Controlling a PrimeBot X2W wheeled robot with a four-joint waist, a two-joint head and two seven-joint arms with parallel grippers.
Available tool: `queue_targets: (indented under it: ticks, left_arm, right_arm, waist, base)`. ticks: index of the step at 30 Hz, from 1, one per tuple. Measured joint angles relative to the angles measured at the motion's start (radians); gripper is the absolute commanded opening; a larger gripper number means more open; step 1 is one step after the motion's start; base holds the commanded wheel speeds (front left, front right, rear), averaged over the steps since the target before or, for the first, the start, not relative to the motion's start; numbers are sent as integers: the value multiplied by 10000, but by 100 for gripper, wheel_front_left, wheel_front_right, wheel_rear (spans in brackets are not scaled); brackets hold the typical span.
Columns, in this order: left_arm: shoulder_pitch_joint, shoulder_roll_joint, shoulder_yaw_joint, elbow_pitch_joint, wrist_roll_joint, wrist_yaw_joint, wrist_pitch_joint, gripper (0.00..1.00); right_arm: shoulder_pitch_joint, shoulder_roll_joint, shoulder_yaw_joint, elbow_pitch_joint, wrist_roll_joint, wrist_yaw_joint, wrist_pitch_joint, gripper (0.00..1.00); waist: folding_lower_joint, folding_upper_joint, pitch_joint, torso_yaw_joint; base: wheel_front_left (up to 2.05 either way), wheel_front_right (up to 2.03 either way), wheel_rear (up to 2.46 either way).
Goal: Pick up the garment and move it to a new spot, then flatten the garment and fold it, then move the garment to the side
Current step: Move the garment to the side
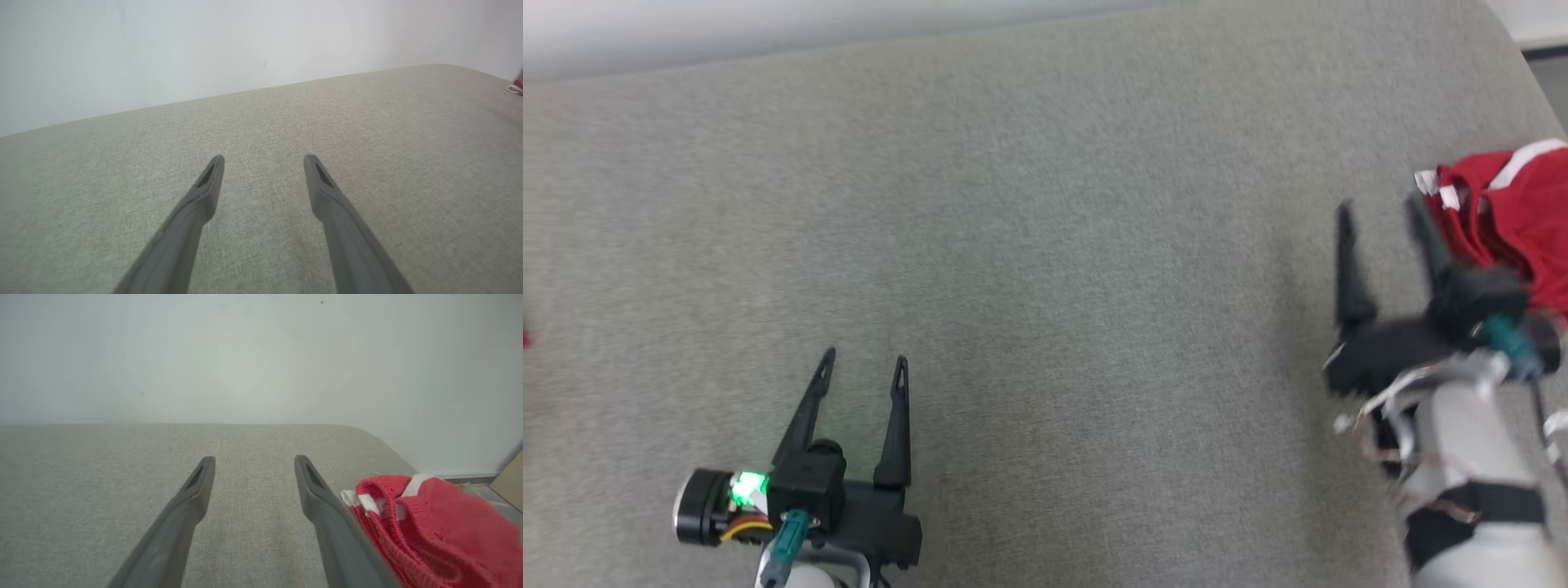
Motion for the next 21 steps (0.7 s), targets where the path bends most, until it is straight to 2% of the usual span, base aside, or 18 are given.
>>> queue_targets:
  ticks: [10, 21]
  left_arm:
    - [839, -125, 539, 190, -173, 17, 0, 100]
    - [1666, -182, 1344, 257, -263, -27, 0, 100]
  right_arm:
    - [1853, 623, 566, -247, 215, 0, 0, 100]
    - [2936, 1037, 445, -692, 201, 0, 0, 100]
  waist:
    - [-1, -1, -916, 430]
    - [-1, -1, -1978, 648]
  base:
    - [0, 0, 0]
    - [0, 0, 0]
